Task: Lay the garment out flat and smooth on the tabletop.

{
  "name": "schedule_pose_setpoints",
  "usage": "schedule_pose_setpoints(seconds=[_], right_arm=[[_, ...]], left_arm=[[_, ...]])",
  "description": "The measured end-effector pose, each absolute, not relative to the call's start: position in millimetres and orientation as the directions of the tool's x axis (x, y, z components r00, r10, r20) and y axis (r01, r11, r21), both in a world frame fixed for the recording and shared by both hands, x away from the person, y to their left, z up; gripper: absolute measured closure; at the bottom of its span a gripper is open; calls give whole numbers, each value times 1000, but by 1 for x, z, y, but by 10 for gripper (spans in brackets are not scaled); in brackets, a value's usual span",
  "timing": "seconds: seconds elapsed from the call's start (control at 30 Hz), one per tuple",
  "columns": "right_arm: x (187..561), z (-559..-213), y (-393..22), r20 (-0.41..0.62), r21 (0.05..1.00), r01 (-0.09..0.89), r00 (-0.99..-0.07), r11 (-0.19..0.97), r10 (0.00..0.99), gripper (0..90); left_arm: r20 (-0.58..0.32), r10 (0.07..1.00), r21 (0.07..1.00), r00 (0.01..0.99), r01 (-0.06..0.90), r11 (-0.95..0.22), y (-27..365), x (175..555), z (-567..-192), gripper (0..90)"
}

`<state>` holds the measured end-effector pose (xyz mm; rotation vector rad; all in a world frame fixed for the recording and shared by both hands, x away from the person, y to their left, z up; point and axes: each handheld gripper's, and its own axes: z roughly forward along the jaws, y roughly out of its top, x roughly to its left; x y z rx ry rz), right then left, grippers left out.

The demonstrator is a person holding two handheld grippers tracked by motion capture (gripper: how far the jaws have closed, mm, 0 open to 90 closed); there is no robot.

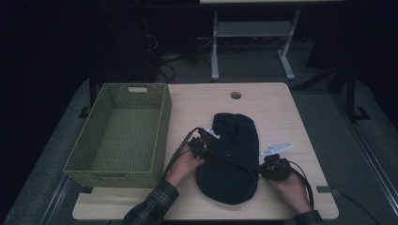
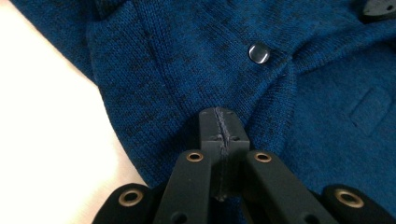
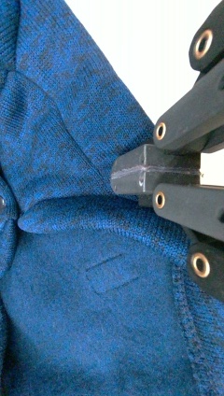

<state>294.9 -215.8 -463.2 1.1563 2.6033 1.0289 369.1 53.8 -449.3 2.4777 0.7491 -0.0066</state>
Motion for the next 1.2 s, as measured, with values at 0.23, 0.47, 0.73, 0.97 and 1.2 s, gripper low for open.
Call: schedule_pose_setpoints(seconds=[0.23, 0.47, 0.73, 0.97, 1.2], right_arm=[[276, -462, -213, 153, 621, 592, -734, 514, 661, 900], [260, -462, -213, 171, 620, 586, -750, 522, 639, 900], [259, -462, -212, 179, 621, 582, -757, 525, 628, 897], [259, -462, -213, 170, 613, 580, -761, 537, 627, 899], [260, -461, -224, 153, 606, 591, -744, 533, 650, 900]], left_arm=[[-171, 489, 509, 855, 502, -699, 61, 345, -450, 900], [-187, 462, 515, 867, 487, -706, 68, 321, -450, 900], [-207, 464, 538, 862, 496, -682, 73, 320, -445, 804], [-162, 528, 583, 833, 513, -630, 85, 336, -421, 728], [-119, 609, 615, 784, 540, -575, 90, 364, -406, 657]])
